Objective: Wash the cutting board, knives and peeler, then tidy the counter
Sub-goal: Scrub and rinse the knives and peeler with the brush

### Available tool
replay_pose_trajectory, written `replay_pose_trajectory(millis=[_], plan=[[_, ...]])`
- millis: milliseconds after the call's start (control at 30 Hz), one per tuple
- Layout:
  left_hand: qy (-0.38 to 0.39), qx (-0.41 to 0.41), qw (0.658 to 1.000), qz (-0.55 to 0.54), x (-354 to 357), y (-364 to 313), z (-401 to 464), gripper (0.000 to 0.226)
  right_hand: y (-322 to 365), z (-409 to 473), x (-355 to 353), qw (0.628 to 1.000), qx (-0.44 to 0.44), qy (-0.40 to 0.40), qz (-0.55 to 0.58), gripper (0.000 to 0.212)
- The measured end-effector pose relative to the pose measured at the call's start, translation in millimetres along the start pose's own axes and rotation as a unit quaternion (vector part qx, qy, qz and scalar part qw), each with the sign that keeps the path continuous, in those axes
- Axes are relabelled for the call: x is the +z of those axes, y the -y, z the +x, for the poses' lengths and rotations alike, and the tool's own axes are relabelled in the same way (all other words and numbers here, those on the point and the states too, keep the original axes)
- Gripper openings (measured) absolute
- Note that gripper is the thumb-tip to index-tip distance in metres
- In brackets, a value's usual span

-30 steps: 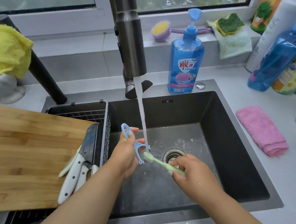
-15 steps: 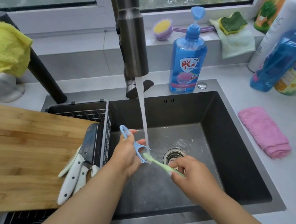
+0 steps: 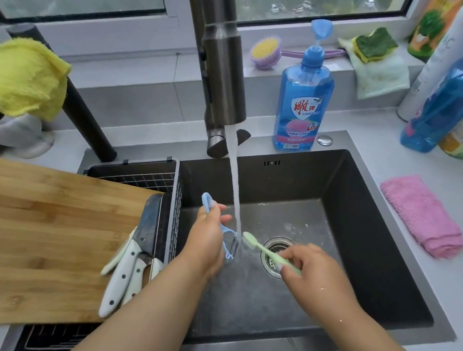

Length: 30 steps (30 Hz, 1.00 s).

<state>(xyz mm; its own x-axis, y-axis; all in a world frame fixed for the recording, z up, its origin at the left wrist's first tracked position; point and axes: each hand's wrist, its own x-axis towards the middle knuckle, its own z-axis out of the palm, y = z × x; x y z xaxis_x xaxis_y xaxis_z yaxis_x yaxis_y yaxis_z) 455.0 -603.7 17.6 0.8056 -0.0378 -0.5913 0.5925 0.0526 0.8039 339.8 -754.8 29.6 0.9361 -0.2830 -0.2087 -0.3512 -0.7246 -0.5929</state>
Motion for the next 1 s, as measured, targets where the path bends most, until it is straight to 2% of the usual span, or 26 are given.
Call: replay_pose_trajectory(millis=[100,167,267,400,533,633,700,867,1000], plan=[[-0.049,0.069,0.986,0.144,-9,1,-1,0.041,5,0,0,1.000,-0.019,0.003,0.005,0.009],[-0.057,0.124,0.970,0.202,-15,2,-4,0.040,9,-1,2,0.999,-0.024,0.019,-0.018,0.010],[-0.067,0.178,0.957,0.220,-28,-2,-14,0.029,12,0,4,0.999,-0.014,0.021,-0.026,0.012],[-0.147,0.216,0.941,0.214,-63,-9,-19,0.011,17,2,9,0.999,-0.010,0.022,-0.021,0.012],[-0.233,0.205,0.941,0.137,-104,-16,-16,0.015,20,7,11,1.000,-0.009,0.019,-0.015,0.011],[-0.274,0.169,0.946,0.040,-128,-20,-13,0.014,24,9,13,1.000,-0.007,0.021,-0.012,0.010],[-0.290,0.140,0.947,0.021,-141,-19,-8,0.015,27,9,15,1.000,-0.009,0.021,-0.015,0.008],[-0.296,0.090,0.946,0.094,-160,-3,5,0.022,37,12,19,1.000,-0.003,0.015,0.014,0.005],[-0.310,0.089,0.928,0.187,-164,0,-1,0.024,47,20,21,0.999,-0.001,0.003,0.038,0.005]])
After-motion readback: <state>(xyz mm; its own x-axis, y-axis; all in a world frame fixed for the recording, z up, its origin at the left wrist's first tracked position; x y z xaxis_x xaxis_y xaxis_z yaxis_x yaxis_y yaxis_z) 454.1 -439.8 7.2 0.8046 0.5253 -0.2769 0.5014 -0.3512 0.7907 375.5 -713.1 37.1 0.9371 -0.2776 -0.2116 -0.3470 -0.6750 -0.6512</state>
